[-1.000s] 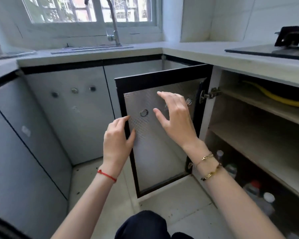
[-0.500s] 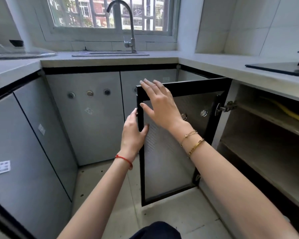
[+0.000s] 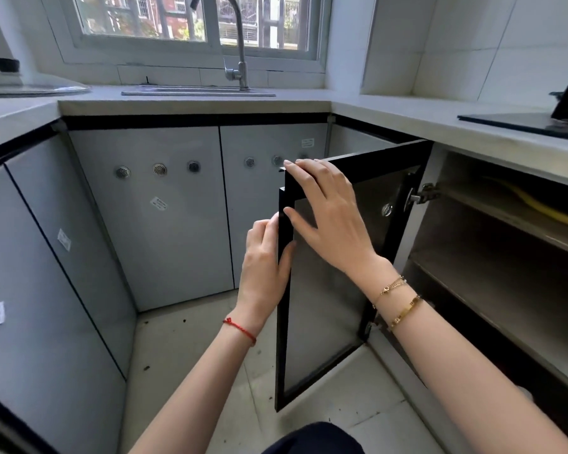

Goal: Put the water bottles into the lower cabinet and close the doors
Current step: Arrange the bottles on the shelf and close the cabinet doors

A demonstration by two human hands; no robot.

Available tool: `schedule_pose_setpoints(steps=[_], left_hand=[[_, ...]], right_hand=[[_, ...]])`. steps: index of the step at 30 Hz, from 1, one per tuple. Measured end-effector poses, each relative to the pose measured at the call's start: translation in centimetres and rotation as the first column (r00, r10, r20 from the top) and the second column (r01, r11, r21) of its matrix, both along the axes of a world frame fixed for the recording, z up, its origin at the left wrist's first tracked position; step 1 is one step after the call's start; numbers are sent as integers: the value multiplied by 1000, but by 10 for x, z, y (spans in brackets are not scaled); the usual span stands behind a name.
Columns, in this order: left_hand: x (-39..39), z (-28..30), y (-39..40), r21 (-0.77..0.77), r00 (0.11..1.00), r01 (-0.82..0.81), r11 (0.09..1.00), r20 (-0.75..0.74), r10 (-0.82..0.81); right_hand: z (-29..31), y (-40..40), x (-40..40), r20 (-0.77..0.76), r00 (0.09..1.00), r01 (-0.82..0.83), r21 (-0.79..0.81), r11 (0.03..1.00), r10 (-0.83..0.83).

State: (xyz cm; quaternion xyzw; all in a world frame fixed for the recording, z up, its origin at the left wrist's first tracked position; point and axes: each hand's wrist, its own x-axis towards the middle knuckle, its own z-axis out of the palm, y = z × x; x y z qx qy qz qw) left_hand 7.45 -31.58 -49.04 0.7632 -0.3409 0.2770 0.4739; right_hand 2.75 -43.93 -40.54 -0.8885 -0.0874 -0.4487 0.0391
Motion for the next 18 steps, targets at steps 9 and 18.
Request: schedule_pose_setpoints(steps=[9,18], left_hand=[[-66,-21,-33,14,963,254,967,86,-254],[-133,-27,-98,52,804,590,806,58,-592]], right_hand=[[-7,-33,-87,113,993,-40,27,999,37],[-25,-85,-179,161,981,103,45,994,-109]])
